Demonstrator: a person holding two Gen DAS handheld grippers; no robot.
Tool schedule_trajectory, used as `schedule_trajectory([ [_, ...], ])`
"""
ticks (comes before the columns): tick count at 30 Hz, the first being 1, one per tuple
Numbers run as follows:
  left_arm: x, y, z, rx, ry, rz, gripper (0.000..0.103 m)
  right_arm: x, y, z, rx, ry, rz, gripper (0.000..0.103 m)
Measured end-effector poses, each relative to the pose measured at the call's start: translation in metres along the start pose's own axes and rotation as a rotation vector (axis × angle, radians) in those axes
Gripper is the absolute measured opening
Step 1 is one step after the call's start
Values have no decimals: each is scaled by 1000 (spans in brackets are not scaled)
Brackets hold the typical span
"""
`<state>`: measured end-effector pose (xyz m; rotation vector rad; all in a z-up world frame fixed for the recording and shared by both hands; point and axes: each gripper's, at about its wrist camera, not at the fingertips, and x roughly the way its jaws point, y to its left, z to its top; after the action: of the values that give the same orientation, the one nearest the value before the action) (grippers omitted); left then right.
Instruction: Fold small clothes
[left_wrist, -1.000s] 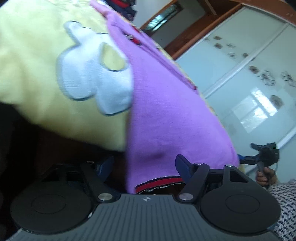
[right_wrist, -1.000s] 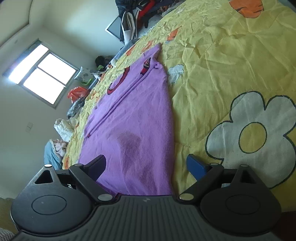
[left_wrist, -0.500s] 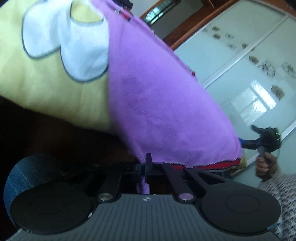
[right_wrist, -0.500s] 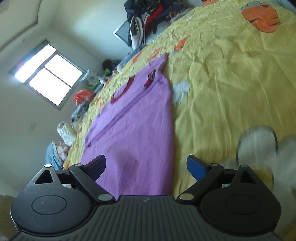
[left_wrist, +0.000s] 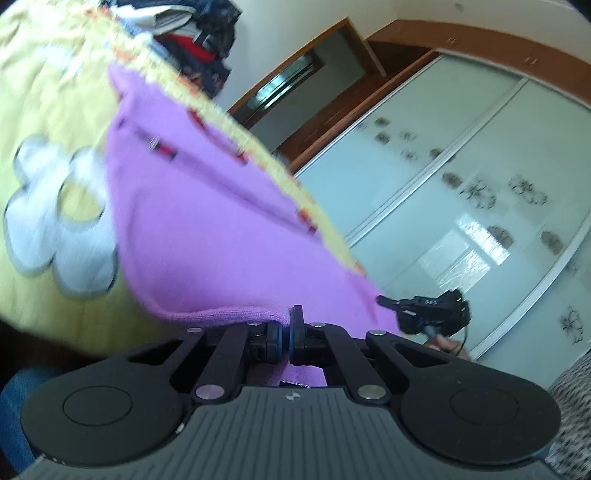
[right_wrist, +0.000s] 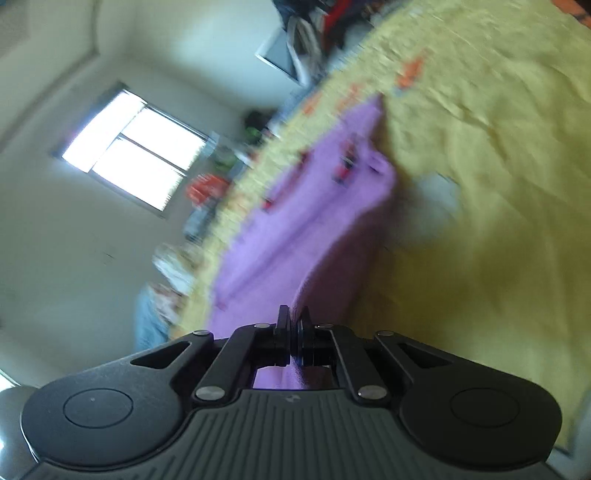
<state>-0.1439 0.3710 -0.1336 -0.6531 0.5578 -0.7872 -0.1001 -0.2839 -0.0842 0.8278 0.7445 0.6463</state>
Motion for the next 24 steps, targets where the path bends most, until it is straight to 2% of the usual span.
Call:
schedule_trajectory([
  [3,4,-14,24,22,-52,-25,1,3,14,21,-22,-43,51,3],
  [6,9,-20,52,52,-96,-31,1,7,21,49,-51,-102,61,4],
  [10,11,0,89,60,-137,0,1,22,1,93,-71,-160,-10,3],
  [11,17,10,98,47,-134,23,1,34,-7,103,-97,-125,-61,4],
  [13,30,41,110,-41,-78,28,2,56,-30,114,-37,-56,-139,10],
  [14,35,51,110,-49,-64,69,2,62,-32,114,-55,-36,-213,36],
  [15,41,59,110,-81,-26,101,5,66,-28,113,-105,-12,-288,82],
  [16,44,65,109,-117,12,114,22,65,-25,108,-130,0,-310,95],
  [17,42,65,105,-117,22,113,46,59,-21,100,-151,-7,-279,98],
  [19,33,57,95,-107,10,81,69,44,-15,86,-175,-10,-225,98],
  [21,24,47,86,-109,-12,59,71,30,-12,71,-163,-23,-213,98],
  [24,18,42,74,-164,-58,28,71,16,-13,54,-126,-40,-176,98],
])
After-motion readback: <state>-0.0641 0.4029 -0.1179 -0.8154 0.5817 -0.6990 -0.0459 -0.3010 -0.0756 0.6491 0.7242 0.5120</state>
